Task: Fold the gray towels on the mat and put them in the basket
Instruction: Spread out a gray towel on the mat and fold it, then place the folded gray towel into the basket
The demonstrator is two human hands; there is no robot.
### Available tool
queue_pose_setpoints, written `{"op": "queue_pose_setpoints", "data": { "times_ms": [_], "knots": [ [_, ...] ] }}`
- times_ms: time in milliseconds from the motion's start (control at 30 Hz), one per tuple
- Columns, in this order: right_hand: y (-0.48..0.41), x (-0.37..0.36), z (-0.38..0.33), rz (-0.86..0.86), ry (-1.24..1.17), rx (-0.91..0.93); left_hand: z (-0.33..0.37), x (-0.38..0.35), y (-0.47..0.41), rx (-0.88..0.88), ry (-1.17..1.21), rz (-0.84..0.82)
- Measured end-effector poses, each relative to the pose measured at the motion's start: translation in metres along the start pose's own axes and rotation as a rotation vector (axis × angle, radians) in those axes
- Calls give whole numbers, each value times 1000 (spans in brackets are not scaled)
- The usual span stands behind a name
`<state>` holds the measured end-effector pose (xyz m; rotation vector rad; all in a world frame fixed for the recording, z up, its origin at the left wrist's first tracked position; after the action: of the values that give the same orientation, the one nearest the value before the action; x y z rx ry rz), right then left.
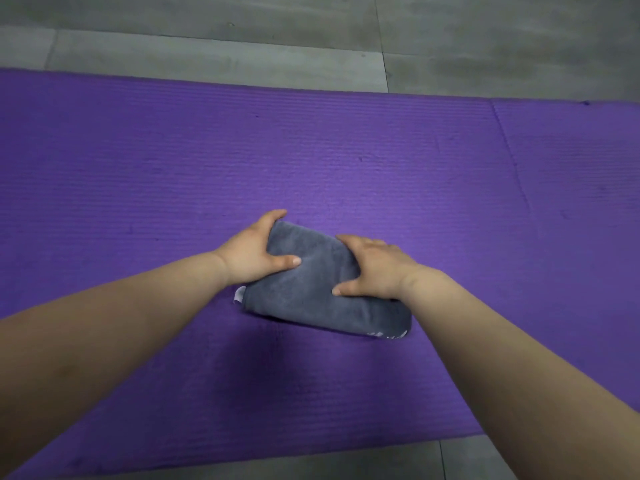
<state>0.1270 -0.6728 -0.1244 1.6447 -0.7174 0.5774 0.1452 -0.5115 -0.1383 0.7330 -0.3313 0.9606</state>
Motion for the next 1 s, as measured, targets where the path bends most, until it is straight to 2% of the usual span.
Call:
{"op": "queue_pose_setpoints", "data": {
  "times_ms": [100,200,267,333,400,467,500,533,567,633,700,767,833,900,1000],
  "knots": [
    [-6,1,-1,-3,5,-75,0,5,9,-50,32,61],
    [-8,3,0,-66,-61,-115,-8,23,35,-101,22,351],
    [-5,2,-1,-112,-237,-92,-17,35,58,-96,79,527],
    [1,0,-4,-155,-515,-47,-30,40,74,-1,159,575],
    [6,-2,-8,-173,-748,-11,-46,32,83,228,284,461],
    [7,-3,-13,-169,-926,10,-47,9,91,432,526,156],
    [7,-3,-19,-165,-982,25,-38,-1,94,435,624,12],
    [8,-1,-26,-163,-1011,47,-26,-8,93,367,724,-50],
    [9,3,-35,-162,-1019,72,-16,-8,87,272,832,-10],
    [12,12,-53,-154,-1010,131,-6,5,70,101,1003,199],
    [14,26,-66,-90,-973,180,-2,23,55,40,1043,332],
    [20,47,-71,24,-909,191,6,41,50,46,1038,295],
    [28,71,-72,76,-935,182,22,54,54,57,1042,182],
    [37,89,-74,-46,-1087,93,40,68,66,71,1087,137],
    [70,106,-94,-463,-1375,-43,71,92,98,112,1106,156]
  ]
}}
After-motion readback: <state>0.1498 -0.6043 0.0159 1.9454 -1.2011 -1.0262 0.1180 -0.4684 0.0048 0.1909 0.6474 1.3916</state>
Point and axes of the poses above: each hand's wrist, its own y-axis away from the middle knuckle, its own x-axis out of the back of the hand, z = x × y, the point moved 6 cm from there along -y, towards the middle knuckle, and after that the axes turned 8 degrees about -x, right-handed, at the moved point
